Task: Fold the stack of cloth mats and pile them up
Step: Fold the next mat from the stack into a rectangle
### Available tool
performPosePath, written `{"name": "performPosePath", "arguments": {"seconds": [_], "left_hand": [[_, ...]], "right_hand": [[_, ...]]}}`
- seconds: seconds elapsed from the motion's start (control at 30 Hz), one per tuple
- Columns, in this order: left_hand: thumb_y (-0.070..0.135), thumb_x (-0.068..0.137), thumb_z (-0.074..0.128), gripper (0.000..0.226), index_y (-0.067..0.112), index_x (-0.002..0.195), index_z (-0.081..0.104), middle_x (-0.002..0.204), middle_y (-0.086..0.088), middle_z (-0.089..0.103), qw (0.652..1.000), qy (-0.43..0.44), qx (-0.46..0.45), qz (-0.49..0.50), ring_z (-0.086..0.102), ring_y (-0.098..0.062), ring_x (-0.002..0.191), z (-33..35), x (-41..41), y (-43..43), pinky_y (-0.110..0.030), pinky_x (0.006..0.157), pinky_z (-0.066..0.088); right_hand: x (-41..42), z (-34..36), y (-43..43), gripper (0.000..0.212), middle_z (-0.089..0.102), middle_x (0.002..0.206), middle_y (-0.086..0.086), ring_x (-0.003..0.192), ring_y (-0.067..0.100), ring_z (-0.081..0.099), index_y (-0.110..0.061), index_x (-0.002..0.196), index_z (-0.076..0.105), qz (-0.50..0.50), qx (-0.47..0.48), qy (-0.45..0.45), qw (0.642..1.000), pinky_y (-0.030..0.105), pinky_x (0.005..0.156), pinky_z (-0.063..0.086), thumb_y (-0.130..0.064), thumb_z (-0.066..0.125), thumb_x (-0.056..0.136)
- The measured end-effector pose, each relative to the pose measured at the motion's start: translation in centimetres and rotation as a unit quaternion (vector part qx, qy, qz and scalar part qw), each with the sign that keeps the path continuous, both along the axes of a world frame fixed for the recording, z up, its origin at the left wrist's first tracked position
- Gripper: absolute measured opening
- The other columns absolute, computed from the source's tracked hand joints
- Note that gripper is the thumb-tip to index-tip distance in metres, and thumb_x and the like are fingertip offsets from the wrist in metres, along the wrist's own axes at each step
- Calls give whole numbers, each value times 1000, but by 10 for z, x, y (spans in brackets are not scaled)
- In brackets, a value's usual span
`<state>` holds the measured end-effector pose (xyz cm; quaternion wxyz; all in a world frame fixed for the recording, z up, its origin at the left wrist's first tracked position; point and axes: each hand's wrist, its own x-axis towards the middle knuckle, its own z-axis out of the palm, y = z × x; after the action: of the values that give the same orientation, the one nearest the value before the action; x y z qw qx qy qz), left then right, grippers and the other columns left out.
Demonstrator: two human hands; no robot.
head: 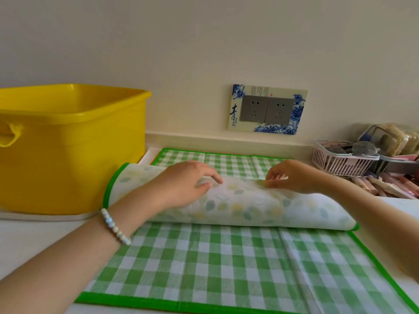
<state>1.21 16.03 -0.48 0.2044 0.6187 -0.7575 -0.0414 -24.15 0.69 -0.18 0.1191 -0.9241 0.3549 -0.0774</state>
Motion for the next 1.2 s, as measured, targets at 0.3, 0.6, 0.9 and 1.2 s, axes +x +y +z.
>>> {"name": "performPosePath", "arguments": {"seconds": [0.3,0.6,0.9,1.2], "left_hand": [[62,92,32,55,38,141,36,148,13,38,989,-70,128,35,39,-12,132,-46,-10,-9,-29,103,31],[58,96,24,61,30,150,17,157,11,14,983,-102,143,52,11,-10,144,-77,-9,-29,-35,116,9],[51,98,14,60,26,151,4,159,7,-2,980,-133,130,77,-6,-15,146,-97,-13,-35,-48,116,-6],[61,93,12,68,28,151,-3,158,10,-11,981,-94,144,89,-15,-12,144,-103,-14,-34,-48,115,-10]], "right_hand": [[23,-61,-29,20,64,95,-10,85,4,55,-22,102,70,-88,0,-54,995,16,75,40,-34,63,87],[40,-75,-35,25,62,115,1,105,21,58,-19,115,66,-133,-73,-102,983,27,81,45,-27,56,93],[83,-87,23,30,57,129,-2,116,15,53,-19,121,61,-98,-56,-150,982,24,94,37,-28,45,97],[90,-111,41,48,20,156,-7,144,12,13,-30,147,26,-90,-52,-35,994,30,115,6,-42,23,100]]}}
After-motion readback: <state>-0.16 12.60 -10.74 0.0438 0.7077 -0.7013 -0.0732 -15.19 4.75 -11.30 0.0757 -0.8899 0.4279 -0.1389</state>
